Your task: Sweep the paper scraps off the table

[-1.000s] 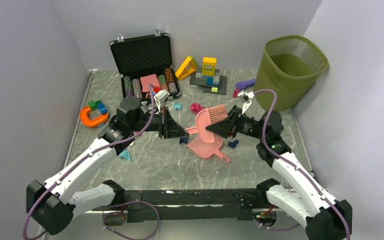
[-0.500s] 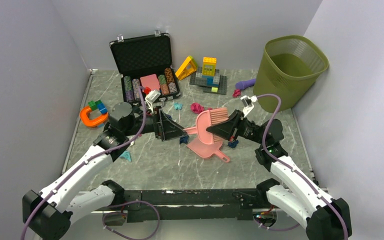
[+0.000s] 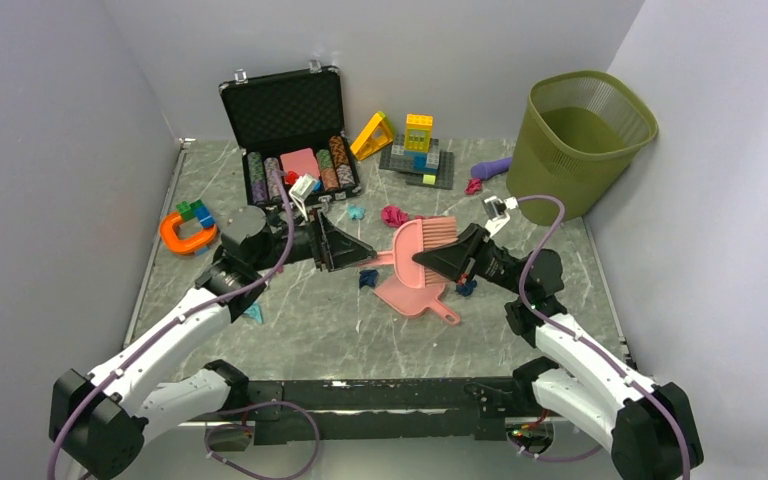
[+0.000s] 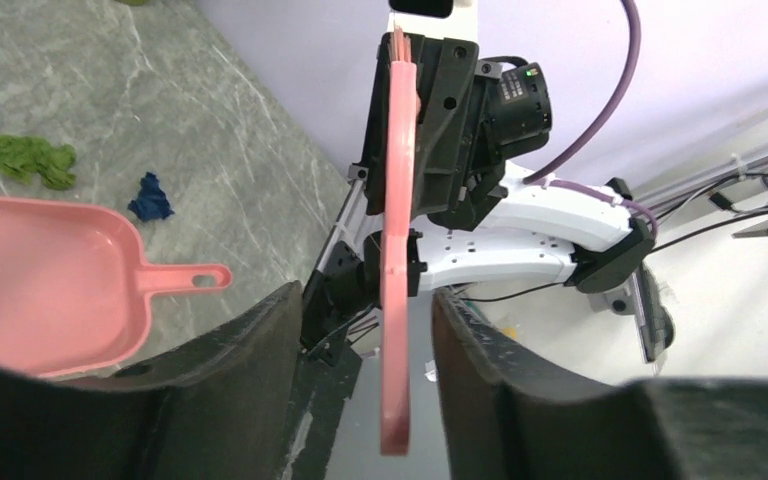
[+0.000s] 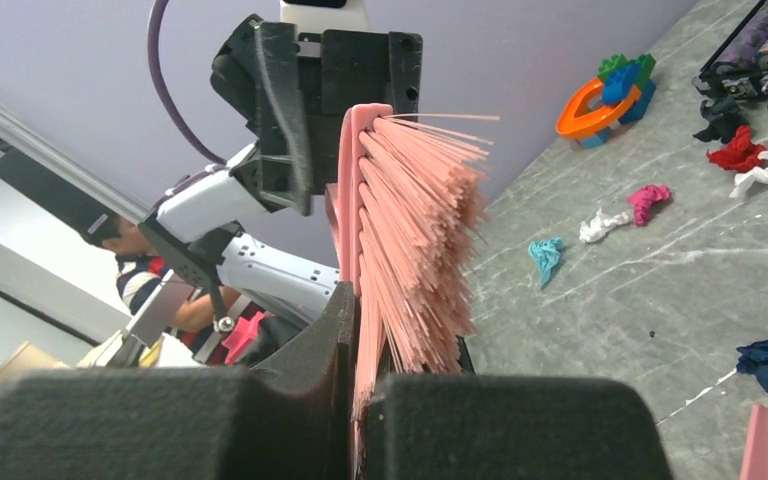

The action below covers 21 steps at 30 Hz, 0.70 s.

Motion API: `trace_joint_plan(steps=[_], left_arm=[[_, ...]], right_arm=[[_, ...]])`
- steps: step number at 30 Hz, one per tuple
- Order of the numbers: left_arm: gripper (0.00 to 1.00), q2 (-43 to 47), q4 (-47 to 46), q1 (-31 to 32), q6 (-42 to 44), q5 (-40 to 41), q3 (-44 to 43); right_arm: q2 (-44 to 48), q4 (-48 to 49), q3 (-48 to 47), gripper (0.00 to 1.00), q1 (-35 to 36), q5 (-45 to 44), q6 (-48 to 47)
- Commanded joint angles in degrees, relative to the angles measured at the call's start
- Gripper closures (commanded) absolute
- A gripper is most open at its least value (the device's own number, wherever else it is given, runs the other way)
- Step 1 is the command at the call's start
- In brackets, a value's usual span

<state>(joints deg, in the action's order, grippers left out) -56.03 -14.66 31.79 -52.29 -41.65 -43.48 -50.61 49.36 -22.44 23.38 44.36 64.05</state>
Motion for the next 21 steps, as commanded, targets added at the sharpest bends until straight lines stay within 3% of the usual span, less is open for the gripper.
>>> trace_joint_plan(steps=[1,14,21], left_arm=[[0.51,-1.1,-6.1,-0.1,-2.8,-2.0,0.1],[0.53,-3.3,-5.3,1.8,-2.2,-3.2,-1.8],[0.60,-2.8,-3.9,2.1,-1.3,-3.1,-1.8]], right_arm=[[-0.1,3.0,-1.8,1.00,0.9,-1.4,-0.7],[-3.0,4.6,-2.8,1.00,2.3,-2.5,-0.8],[-2.9,1.8,-3.9,1.00,2.4,-2.9,-2.5]])
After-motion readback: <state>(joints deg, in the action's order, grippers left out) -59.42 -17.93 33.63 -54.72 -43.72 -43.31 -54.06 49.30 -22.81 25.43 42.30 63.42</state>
